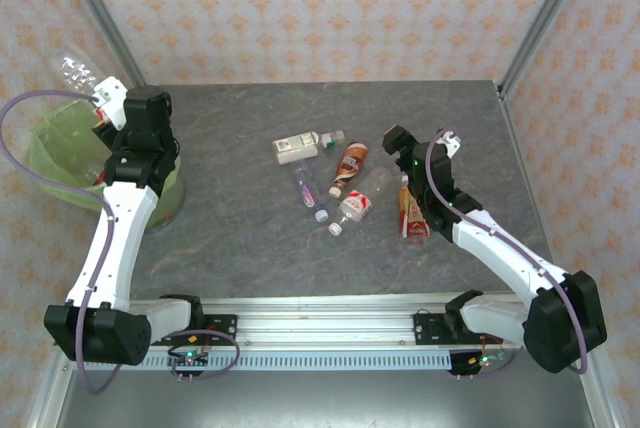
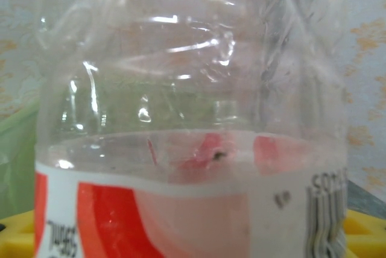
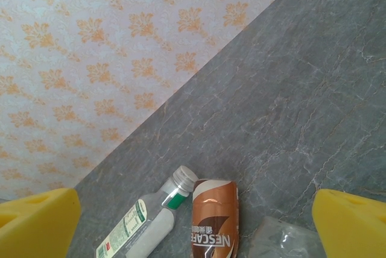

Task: Put the plastic bottles in the bin

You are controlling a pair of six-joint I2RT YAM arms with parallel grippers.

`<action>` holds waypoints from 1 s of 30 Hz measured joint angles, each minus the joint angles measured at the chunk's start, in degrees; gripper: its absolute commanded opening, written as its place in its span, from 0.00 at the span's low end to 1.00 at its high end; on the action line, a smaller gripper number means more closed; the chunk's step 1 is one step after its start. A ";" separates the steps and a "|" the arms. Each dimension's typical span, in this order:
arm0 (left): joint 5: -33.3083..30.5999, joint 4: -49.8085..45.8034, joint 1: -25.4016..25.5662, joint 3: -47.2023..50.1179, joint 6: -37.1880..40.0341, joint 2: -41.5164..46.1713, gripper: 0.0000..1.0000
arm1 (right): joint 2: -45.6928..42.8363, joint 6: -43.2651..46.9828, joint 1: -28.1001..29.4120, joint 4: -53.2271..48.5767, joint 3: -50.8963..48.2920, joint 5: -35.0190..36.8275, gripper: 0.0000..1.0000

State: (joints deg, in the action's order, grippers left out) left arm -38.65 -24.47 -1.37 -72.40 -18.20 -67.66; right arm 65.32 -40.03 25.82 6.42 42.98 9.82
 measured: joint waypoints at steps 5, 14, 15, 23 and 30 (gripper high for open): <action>0.00 0.02 -3.39 0.68 -0.83 -0.13 0.67 | 0.00 0.00 0.00 -0.52 0.00 -0.02 0.99; 0.50 0.04 -8.09 0.55 -1.33 -2.91 0.69 | 0.00 -0.02 0.00 -0.90 0.00 -0.39 0.99; 0.74 0.02 -8.52 0.52 -1.51 -3.37 0.70 | 0.02 -0.02 0.00 -0.92 0.00 -0.39 0.99; 2.64 -1.77 -9.14 -3.10 -4.26 -8.90 0.88 | 0.55 -0.24 -0.11 -0.92 0.00 -0.68 0.99; 10.38 -3.67 -9.16 -7.26 -5.90 -11.98 0.94 | 0.55 -0.22 -0.15 -1.05 0.00 -0.68 0.99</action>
State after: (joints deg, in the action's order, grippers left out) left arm -28.27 -28.14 -10.52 -79.66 -24.10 -79.64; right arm 65.87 -40.25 25.67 5.37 42.98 9.15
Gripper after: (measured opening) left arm 0.929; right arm 0.992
